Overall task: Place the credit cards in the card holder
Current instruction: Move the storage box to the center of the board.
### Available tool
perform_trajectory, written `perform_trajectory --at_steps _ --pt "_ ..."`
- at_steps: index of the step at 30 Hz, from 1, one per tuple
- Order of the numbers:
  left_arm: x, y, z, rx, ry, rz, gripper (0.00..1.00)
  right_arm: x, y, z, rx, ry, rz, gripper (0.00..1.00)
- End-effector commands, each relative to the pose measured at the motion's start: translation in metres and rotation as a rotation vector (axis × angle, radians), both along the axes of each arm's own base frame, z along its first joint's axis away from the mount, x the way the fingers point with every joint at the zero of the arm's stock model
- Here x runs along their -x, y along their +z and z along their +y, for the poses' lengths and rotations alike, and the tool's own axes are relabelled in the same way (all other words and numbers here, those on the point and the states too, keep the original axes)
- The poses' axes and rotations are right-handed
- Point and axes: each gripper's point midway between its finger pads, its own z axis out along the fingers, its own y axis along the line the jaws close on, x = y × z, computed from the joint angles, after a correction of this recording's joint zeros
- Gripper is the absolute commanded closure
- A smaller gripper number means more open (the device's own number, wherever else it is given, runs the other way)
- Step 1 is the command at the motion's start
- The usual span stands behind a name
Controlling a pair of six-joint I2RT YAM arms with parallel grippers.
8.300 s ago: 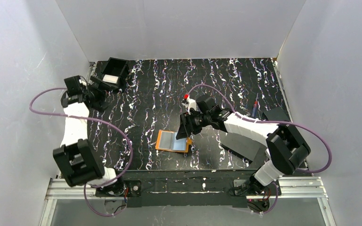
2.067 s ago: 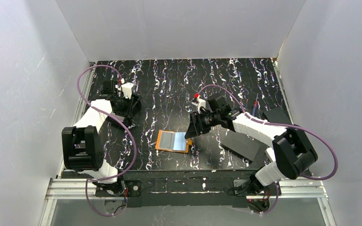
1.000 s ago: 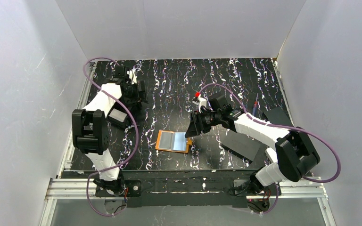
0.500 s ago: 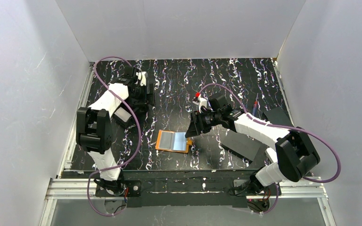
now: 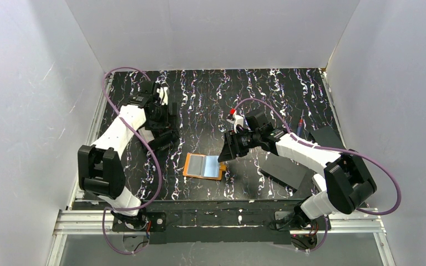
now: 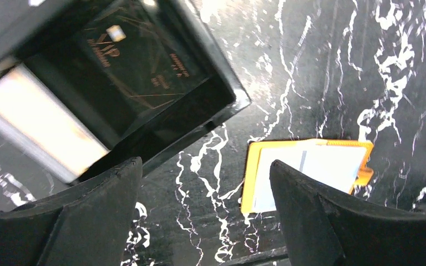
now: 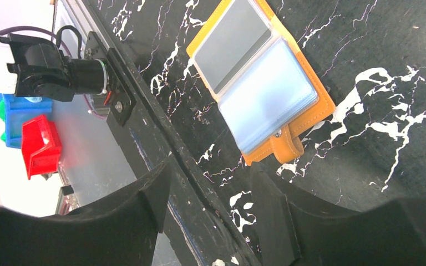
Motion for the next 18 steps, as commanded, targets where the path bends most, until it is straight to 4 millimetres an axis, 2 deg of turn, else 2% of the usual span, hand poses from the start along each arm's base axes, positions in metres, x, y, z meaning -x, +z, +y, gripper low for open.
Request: perform_trajectory --at_steps 1,5,9,13,18 --pt "0.001 0.040 0.037 -0.140 0.234 -0.063 0.16 0.000 0.006 0.001 -0.019 0.001 -0.011 0.37" --pt "0.017 0.041 0.071 -0.286 0.511 0.011 0.14 -0.001 0.006 0.001 -0.018 -0.001 -0.011 0.37" --pt "0.020 0.034 0.083 -0.355 0.666 0.056 0.14 0.000 0.006 0.001 -0.021 -0.001 -0.009 0.37" --pt "0.017 0.022 0.095 -0.442 0.726 0.082 0.12 0.000 0.007 0.000 -0.017 0.001 -0.013 0.37" --pt "0.006 0.005 0.096 -0.496 0.695 0.126 0.11 0.002 0.006 -0.003 -0.014 -0.001 -0.016 0.37"
